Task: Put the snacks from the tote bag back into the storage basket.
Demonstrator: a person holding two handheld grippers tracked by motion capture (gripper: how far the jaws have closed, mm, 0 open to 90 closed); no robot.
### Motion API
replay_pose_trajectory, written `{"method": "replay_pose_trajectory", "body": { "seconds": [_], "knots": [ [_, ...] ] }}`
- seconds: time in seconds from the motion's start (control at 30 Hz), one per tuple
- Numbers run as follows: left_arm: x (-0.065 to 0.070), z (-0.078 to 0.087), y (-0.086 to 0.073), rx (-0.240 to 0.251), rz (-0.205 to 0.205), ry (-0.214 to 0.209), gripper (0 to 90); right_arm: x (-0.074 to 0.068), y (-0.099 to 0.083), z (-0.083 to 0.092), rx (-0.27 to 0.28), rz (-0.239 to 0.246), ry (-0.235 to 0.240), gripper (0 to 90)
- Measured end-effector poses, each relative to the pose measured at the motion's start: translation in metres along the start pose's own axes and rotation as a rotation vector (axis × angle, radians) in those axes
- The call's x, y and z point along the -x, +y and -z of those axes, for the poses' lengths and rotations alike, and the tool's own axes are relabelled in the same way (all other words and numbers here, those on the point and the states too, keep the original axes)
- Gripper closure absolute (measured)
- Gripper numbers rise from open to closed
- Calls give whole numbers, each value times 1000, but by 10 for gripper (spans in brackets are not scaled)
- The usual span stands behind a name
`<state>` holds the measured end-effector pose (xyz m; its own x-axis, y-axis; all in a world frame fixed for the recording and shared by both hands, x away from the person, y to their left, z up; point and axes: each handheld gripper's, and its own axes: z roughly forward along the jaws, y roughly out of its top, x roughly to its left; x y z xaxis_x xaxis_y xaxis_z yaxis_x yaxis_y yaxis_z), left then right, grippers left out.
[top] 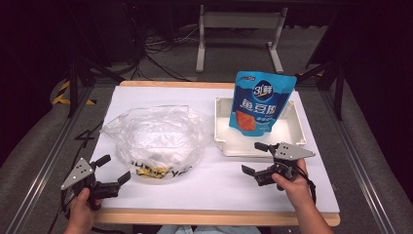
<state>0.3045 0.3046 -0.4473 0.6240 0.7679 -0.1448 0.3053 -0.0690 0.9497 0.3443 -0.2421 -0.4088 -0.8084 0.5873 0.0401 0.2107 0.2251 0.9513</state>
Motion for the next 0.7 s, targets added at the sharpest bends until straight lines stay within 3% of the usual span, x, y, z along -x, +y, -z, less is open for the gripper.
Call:
{"method": "replay_pose_trajectory", "body": {
  "seconds": [0.23, 0.37, 0.7],
  "knots": [
    [0, 0, 0, 4, -7, 1, 2, 3, -18, -6, 7, -25, -55, 56],
    [0, -1, 0, 2, -13, -2, 2, 1, -26, -11, -13, -6, -98, 56],
    [0, -1, -1, 1, -14, -1, 2, 3, -31, -15, -58, 11, -137, 55]
  ]
}}
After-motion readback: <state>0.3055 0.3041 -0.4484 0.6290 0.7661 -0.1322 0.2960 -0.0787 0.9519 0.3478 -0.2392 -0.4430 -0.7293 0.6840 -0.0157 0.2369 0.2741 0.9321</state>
